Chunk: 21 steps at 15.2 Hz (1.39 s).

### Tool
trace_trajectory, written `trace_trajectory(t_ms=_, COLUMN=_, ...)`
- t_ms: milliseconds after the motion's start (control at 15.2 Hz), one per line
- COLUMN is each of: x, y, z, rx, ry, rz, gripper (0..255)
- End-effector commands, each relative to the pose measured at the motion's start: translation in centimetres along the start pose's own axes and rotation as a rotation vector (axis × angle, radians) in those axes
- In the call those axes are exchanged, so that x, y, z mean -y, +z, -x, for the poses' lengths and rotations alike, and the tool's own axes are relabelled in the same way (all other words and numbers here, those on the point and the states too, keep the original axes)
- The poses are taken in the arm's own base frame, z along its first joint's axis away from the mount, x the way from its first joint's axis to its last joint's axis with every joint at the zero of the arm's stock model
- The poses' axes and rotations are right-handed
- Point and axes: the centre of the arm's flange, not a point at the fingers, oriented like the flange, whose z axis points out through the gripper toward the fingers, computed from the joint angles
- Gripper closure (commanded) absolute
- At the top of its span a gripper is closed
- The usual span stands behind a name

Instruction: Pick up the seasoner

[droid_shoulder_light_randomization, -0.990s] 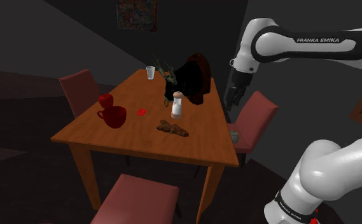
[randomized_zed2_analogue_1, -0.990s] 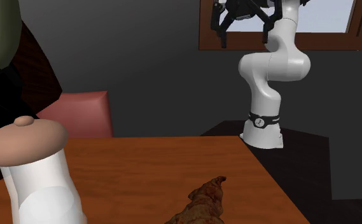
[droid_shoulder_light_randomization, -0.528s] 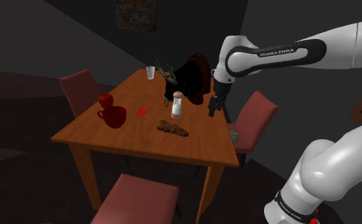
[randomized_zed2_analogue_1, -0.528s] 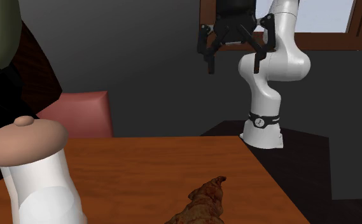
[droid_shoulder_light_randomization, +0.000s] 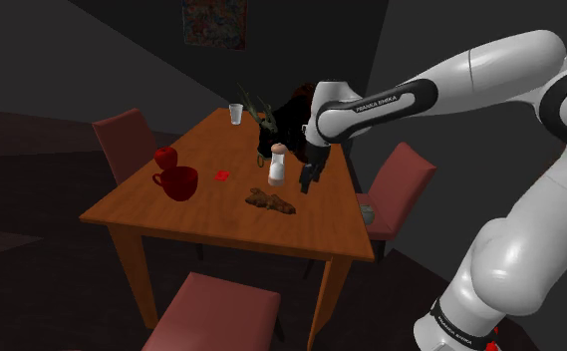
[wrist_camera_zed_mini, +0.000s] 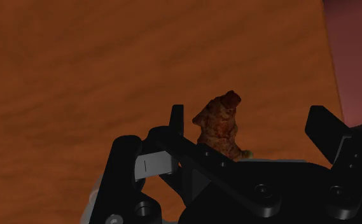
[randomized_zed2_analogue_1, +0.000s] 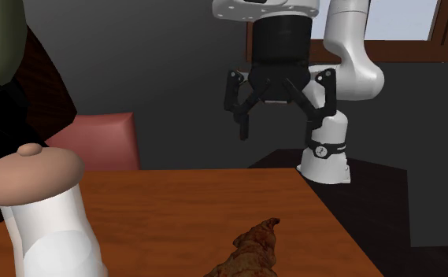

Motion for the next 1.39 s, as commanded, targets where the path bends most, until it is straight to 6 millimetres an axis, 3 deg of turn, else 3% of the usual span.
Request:
trace_trajectory(t_ms=0, x=0.0, y=2.1, z=-1.8, rx=-0.001, ry=-0.023, rz=0.008, gripper=0)
trace_trajectory(t_ms=528, x=0.4, y=8.7, z=-9.2, rx=-0.002, ry=-0.106, rz=0.039, gripper=0)
trace_trajectory(t_ms=1122, x=0.3, y=12.7, z=-9.1, rx=-0.002, ry=-0.106, rz=0.039, gripper=0)
trace_trajectory(t_ms=1188, x=0.3, y=12.7, z=-9.1, rx=-0.002, ry=-0.106, rz=0.039, gripper=255)
trace_trajectory(t_ms=1320, x=0.3, y=12.7, z=-9.1, rx=-0.002, ry=-0.106, rz=0.039, gripper=255)
